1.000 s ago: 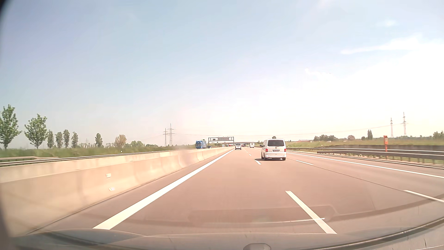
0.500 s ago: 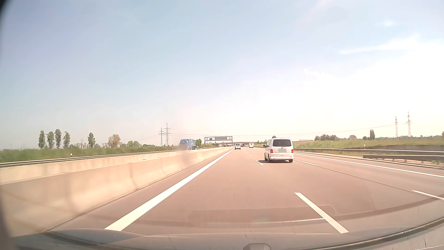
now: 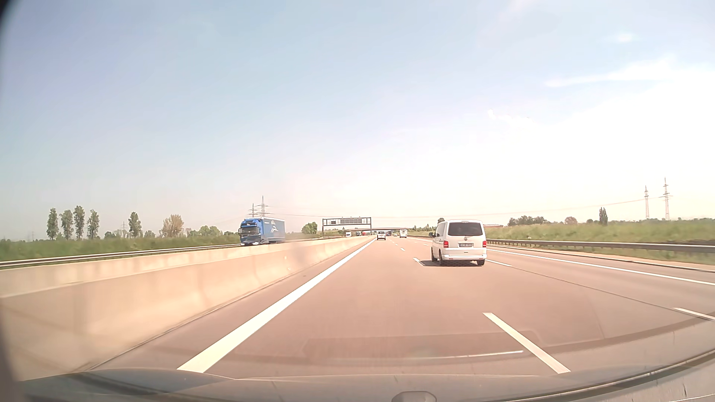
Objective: Follow the waypoints while adhering to traffic rules and regulations
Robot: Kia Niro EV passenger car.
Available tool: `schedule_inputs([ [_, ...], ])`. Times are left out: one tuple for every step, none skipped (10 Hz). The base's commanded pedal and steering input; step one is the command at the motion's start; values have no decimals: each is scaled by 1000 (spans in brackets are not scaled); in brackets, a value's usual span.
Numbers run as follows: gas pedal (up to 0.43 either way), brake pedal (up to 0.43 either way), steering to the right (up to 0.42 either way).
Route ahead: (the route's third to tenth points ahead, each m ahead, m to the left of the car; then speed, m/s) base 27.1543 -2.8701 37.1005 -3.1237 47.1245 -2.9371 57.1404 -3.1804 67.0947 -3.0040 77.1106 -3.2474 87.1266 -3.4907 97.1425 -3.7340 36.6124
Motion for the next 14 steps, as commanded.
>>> schedule_inputs([
  [331,0,0],
  [331,0,0],
  [331,0,0],
  [331,0,0],
  [319,0,0],
  [311,0,-1],
  [311,0,-1],
  [311,0,-1],
  [311,0,-2],
  [311,0,-2],
  [311,0,-3],
  [311,0,-3],
  [311,0,-3],
  [311,0,-3],
])
